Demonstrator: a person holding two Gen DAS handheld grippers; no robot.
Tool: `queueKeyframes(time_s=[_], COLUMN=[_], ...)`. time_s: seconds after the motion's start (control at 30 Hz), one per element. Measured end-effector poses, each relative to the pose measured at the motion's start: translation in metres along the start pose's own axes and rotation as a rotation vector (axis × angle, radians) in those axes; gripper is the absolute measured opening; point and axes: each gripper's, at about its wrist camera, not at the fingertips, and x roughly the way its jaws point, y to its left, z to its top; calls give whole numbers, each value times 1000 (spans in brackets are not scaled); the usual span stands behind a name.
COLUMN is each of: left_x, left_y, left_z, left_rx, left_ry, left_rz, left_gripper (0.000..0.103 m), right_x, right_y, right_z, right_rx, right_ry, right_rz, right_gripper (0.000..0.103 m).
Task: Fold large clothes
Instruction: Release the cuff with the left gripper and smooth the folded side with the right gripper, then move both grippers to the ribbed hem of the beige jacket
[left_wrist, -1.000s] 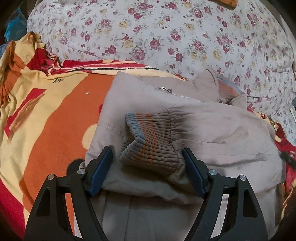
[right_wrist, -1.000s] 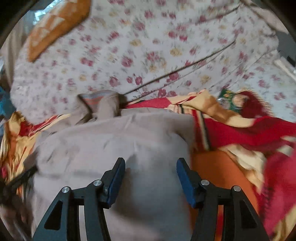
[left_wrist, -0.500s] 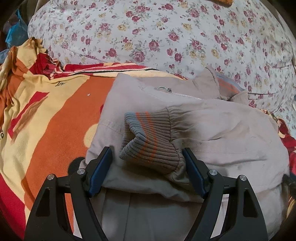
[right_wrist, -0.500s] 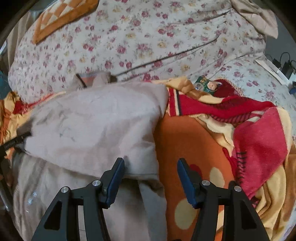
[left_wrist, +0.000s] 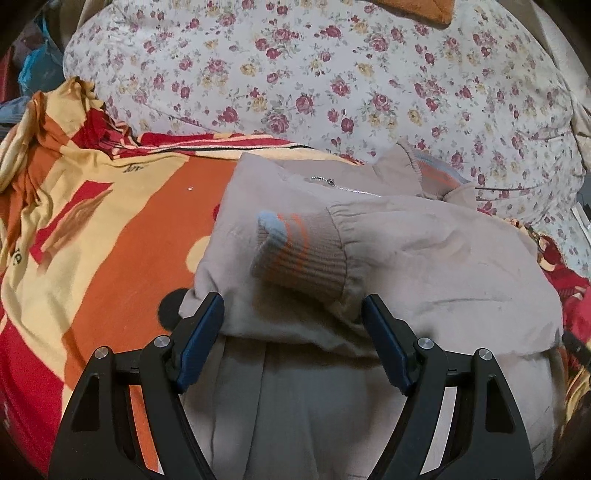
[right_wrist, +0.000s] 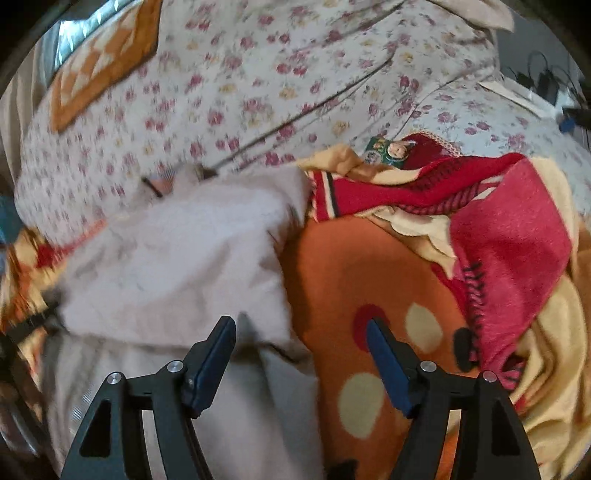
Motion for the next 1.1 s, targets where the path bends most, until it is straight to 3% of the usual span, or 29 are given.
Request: queueKeyframes(time_s=[0.1,0.3,0.57,0.7,0.8,0.93,1.1], left_x=[1,10,9,-3,-16,-39,-59], left_y=[-2,-4,-5,-1,1,11,24], left_z=[-3,-2,-4,-11,-22,-42,-73], left_rx=[11,23,48,27,26,15,20], left_ry=[-3,13,16,29,49,63,86], left_rz=[15,21,25,24,16,-27,-37], left_gripper=[78,78,78,78,78,78,78], right_x=[2,36,36,18,-4,-39,-68], right_y=[6,12,8,5,5,11,2], right_z=[-2,-6,-6,-9,-9,-17,-45], right_rx=[24,-59,-66,-48,-53,-99,-148], right_ry=[-28,44,39,35,54,60,60], right_rz=[37,-61,-89,-90,3,58,39], right_gripper=[81,81,81,81,81,81,81])
